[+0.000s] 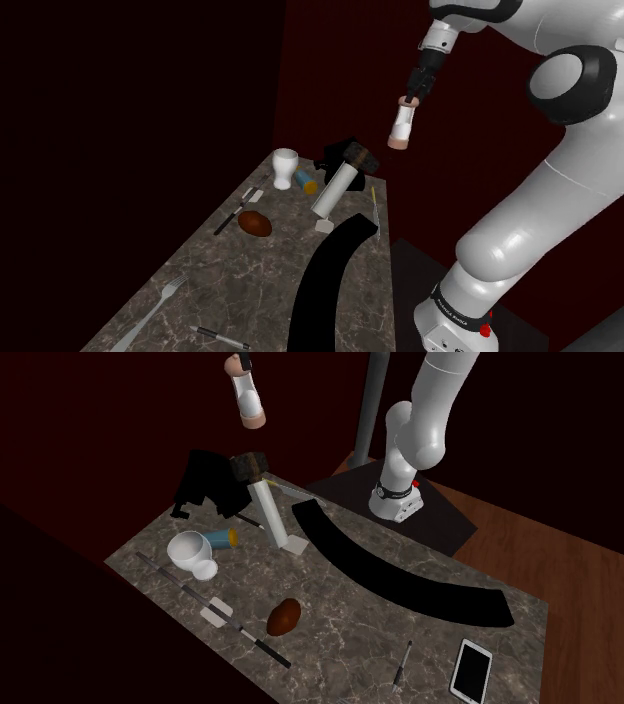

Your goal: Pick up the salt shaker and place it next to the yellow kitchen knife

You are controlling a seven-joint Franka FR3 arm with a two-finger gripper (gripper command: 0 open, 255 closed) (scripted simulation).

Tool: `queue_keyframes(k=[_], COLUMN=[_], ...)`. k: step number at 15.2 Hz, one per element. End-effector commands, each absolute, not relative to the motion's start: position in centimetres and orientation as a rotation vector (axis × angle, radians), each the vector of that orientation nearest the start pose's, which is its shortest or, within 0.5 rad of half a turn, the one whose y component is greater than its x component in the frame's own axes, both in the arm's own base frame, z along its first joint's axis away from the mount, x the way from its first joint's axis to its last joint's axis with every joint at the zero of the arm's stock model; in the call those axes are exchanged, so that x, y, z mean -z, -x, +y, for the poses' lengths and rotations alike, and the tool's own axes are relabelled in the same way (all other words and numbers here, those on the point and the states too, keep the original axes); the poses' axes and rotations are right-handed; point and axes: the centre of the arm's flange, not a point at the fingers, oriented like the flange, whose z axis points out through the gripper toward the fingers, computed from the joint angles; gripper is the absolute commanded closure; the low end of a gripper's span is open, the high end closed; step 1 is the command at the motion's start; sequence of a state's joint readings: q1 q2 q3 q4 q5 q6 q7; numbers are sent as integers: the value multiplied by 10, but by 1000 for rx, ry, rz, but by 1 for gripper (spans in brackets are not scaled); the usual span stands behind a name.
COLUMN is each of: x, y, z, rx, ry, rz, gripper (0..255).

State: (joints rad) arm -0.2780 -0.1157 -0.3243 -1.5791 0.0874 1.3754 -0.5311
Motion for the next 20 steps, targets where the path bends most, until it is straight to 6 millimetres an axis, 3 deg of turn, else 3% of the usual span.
queue_keyframes(k=[1, 3, 20], x=[-660, -660, -571], y=[-410, -408, -408], z=[-310, -331, -331], rx=[-19, -19, -19], ry=[2987, 2987, 2987], rz=[79, 79, 79], gripper=[255, 255, 255])
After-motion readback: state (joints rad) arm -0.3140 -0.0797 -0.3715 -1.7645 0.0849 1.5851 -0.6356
